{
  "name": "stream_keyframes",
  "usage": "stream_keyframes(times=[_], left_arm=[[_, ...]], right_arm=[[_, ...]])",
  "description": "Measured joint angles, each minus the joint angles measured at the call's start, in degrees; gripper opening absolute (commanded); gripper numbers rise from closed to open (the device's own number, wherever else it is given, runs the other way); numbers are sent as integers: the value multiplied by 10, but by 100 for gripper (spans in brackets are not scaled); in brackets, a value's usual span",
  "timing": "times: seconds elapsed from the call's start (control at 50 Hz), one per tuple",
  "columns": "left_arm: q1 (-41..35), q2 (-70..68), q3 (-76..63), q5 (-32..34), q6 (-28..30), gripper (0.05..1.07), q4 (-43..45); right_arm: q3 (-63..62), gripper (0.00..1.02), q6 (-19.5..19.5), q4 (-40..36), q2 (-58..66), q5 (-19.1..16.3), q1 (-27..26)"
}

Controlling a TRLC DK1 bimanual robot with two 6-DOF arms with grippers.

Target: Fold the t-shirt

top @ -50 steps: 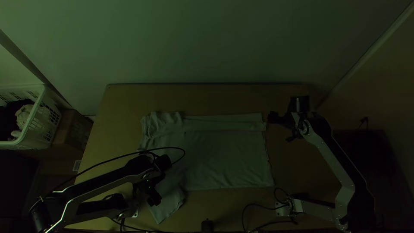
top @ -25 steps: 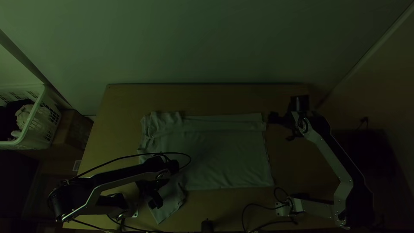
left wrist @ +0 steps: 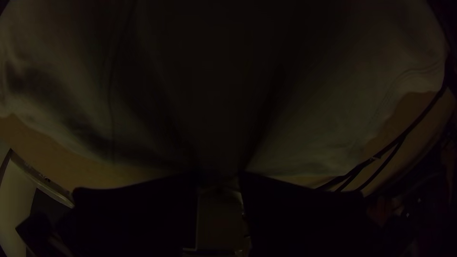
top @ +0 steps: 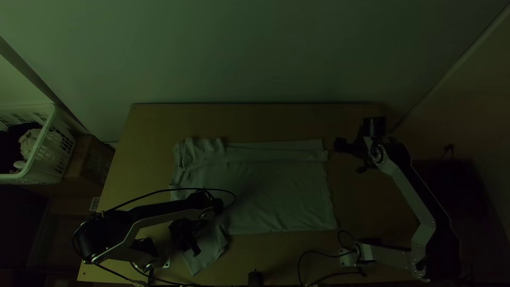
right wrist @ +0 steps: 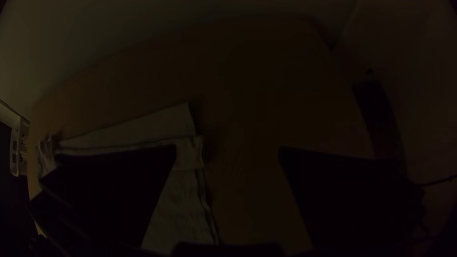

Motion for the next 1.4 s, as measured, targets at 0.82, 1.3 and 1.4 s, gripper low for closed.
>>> stream_keyframes(times=[0.82, 1.3, 1.4], left_arm=[[75, -146, 23, 13, 46, 8, 66], [132, -195, 15, 13, 76, 8, 65], [138, -199, 14, 13, 78, 8, 66]], right_arm=[[-65, 97, -63, -170, 11, -37, 69], [-145, 92, -87, -296, 70, -37, 166], [-162, 92, -89, -297, 78, -37, 180]])
